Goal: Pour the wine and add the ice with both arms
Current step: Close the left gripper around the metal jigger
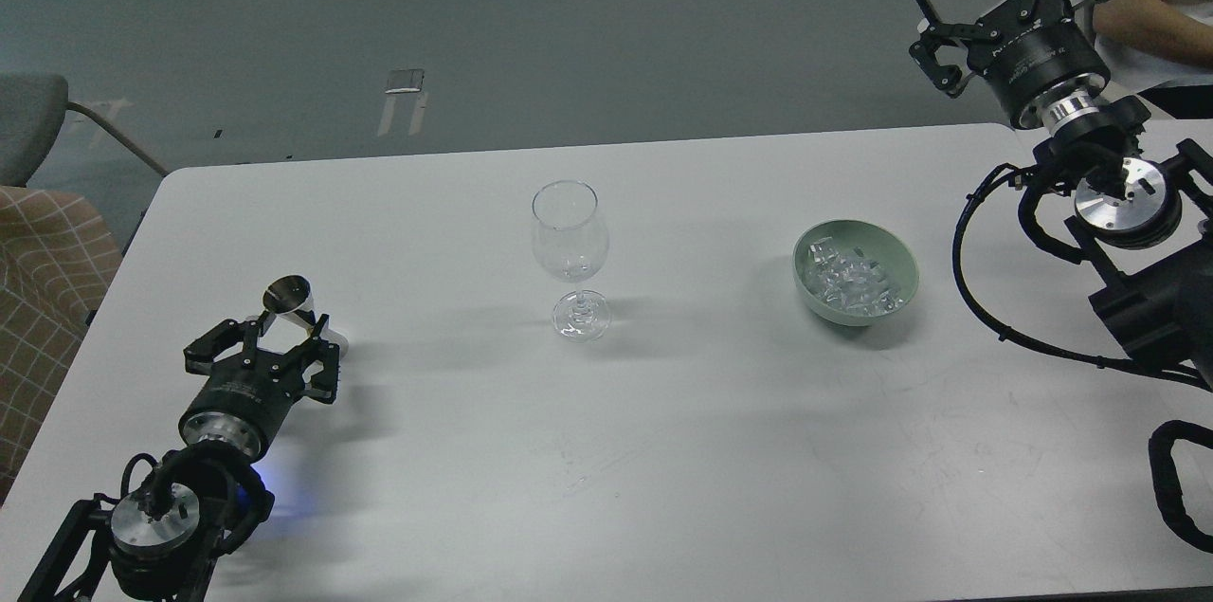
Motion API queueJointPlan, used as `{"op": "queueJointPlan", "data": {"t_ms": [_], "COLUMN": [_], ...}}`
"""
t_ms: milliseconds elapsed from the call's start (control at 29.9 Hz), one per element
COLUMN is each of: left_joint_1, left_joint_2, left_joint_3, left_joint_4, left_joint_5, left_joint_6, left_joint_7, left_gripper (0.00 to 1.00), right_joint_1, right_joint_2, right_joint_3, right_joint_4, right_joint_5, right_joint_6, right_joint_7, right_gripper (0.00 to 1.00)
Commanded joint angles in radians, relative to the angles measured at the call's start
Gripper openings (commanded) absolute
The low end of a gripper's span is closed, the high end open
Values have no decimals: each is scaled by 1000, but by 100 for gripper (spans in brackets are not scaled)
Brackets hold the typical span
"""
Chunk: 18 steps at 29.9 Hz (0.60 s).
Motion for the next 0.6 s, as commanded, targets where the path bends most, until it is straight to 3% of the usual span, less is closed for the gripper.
{"op": "queueJointPlan", "data": {"t_ms": [0,568], "left_joint_1": [-11,-57], "left_joint_2": [-1,-9], "left_joint_3": [-2,-6], "left_joint_4": [4,49], "left_joint_5": [0,0], "left_joint_6": [-1,-2], "left_joint_7": [0,0], "left_gripper": [55,50], "right_joint_1": [2,-1], "right_joint_2": [-1,-1], "right_joint_3": [0,0], "right_joint_4": [0,-2], "right_joint_5": [0,0], "right_joint_6": [0,0], "right_joint_7": [0,0], "right_gripper": [100,100]}}
